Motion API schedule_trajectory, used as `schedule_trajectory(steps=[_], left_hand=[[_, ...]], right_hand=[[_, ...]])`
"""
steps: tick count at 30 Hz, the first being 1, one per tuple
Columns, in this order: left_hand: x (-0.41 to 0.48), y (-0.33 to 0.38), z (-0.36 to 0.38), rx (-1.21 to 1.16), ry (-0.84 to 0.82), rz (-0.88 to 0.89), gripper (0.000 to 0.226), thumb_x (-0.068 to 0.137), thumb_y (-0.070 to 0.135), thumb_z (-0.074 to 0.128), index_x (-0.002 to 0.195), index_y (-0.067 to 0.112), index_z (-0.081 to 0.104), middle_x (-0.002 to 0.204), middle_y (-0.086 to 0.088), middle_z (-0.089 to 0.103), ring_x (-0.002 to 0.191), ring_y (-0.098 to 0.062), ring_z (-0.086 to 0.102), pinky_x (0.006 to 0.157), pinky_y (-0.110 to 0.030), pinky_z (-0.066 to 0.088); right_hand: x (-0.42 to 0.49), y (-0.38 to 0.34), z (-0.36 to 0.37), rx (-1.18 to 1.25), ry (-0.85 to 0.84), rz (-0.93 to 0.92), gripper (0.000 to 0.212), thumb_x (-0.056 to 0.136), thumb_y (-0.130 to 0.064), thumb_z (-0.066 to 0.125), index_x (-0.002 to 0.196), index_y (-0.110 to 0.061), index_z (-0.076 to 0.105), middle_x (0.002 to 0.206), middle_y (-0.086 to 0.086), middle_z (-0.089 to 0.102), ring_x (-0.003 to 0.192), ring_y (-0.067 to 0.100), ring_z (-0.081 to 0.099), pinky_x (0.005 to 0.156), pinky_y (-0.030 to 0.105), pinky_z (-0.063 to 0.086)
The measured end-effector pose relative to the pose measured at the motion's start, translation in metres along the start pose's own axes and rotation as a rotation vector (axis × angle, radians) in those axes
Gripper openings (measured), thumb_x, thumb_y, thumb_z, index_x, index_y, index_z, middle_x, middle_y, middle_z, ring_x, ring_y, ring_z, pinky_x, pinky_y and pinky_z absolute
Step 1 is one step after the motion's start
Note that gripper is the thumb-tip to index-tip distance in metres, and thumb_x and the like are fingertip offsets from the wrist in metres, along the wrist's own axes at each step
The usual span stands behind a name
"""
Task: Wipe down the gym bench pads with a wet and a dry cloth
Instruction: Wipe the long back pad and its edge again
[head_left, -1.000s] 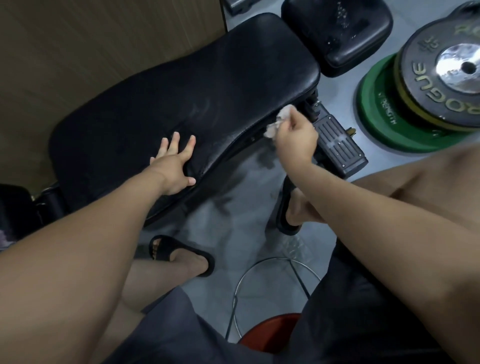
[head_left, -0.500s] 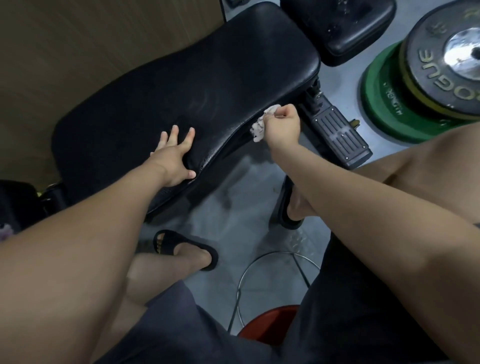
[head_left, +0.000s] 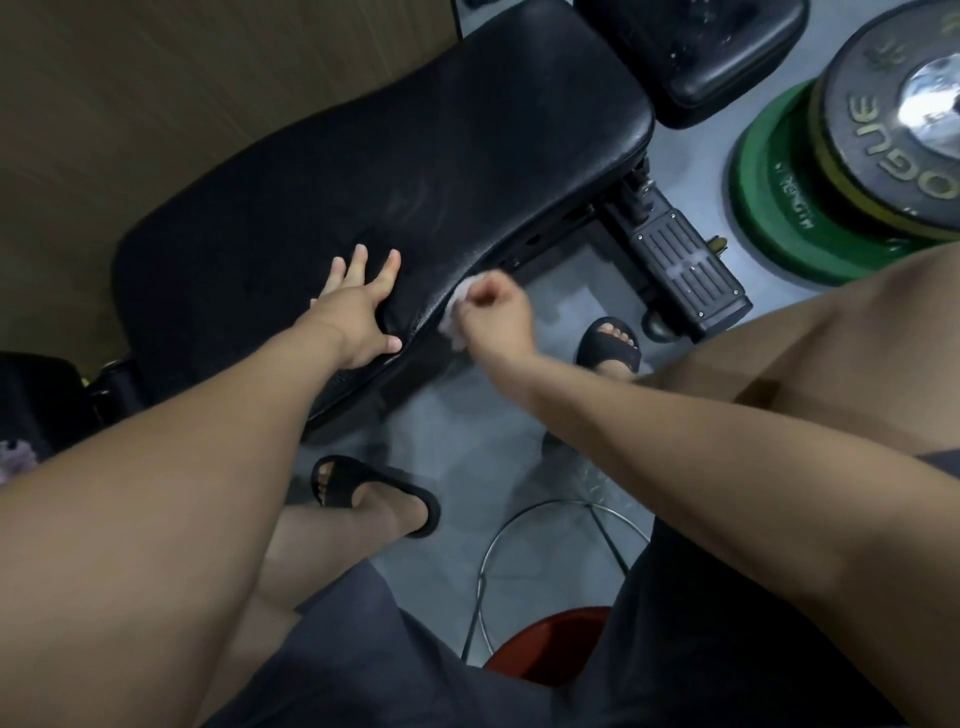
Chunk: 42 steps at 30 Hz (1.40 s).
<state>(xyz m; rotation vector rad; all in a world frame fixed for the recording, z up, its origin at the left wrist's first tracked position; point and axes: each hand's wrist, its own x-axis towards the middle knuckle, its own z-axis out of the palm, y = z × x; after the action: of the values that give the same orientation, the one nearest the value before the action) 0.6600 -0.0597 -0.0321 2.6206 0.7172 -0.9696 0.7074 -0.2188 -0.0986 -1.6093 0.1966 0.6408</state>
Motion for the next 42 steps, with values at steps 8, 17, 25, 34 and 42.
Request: schedule_trajectory(steps=[8, 17, 25, 34, 42], left_hand=[[-0.001, -0.001, 0.002, 0.012, -0.015, 0.000, 0.108, 0.092, 0.028, 0.074, 0.157, 0.048, -0.010, 0.166, 0.008, -0.026, 0.154, -0.020, -0.022, 0.125, -0.055, 0.013], [0.003, -0.004, -0.002, 0.057, -0.008, 0.009, 0.111, 0.089, 0.034, 0.077, 0.156, 0.049, -0.010, 0.167, 0.007, -0.025, 0.155, -0.020, -0.018, 0.124, -0.056, 0.016], [-0.012, -0.014, 0.000, -0.035, 0.071, 0.008, 0.112, 0.087, 0.035, 0.079, 0.161, 0.036, -0.005, 0.170, 0.005, -0.013, 0.156, -0.017, -0.008, 0.127, -0.040, 0.010], [-0.025, -0.018, -0.012, -0.053, 0.250, -0.046, 0.058, 0.096, 0.025, 0.066, 0.149, 0.012, 0.047, 0.154, -0.011, 0.045, 0.141, -0.031, 0.042, 0.117, -0.036, 0.034], [-0.006, 0.037, -0.031, -0.148, 0.283, -0.022, 0.069, 0.091, 0.037, 0.073, 0.150, 0.020, 0.042, 0.149, -0.008, 0.038, 0.135, -0.032, 0.043, 0.114, -0.042, 0.039]], right_hand=[[0.029, -0.015, -0.017, 0.228, 0.125, 0.035, 0.037, 0.073, 0.020, 0.046, 0.072, -0.016, 0.039, 0.067, 0.015, 0.059, 0.055, 0.033, 0.063, 0.044, 0.038, 0.051], [-0.013, 0.007, 0.001, -0.225, -0.171, -0.107, 0.026, 0.088, -0.012, 0.059, 0.074, -0.029, 0.044, 0.072, 0.010, 0.066, 0.059, 0.027, 0.070, 0.052, 0.043, 0.059], [-0.014, -0.003, -0.007, -0.711, -0.255, -0.865, 0.018, 0.085, 0.000, 0.059, 0.085, -0.014, 0.070, 0.087, -0.009, 0.048, 0.084, 0.023, 0.055, 0.079, 0.035, 0.052], [0.037, -0.044, -0.041, -1.043, -0.134, -0.837, 0.023, 0.089, -0.005, 0.046, 0.083, -0.019, 0.062, 0.110, 0.017, 0.056, 0.100, 0.039, 0.056, 0.088, 0.038, 0.050], [0.086, -0.069, -0.126, -0.876, 0.228, -0.615, 0.025, 0.094, -0.006, 0.040, 0.095, -0.021, 0.061, 0.112, 0.007, 0.043, 0.090, 0.029, 0.053, 0.089, 0.031, 0.046]])
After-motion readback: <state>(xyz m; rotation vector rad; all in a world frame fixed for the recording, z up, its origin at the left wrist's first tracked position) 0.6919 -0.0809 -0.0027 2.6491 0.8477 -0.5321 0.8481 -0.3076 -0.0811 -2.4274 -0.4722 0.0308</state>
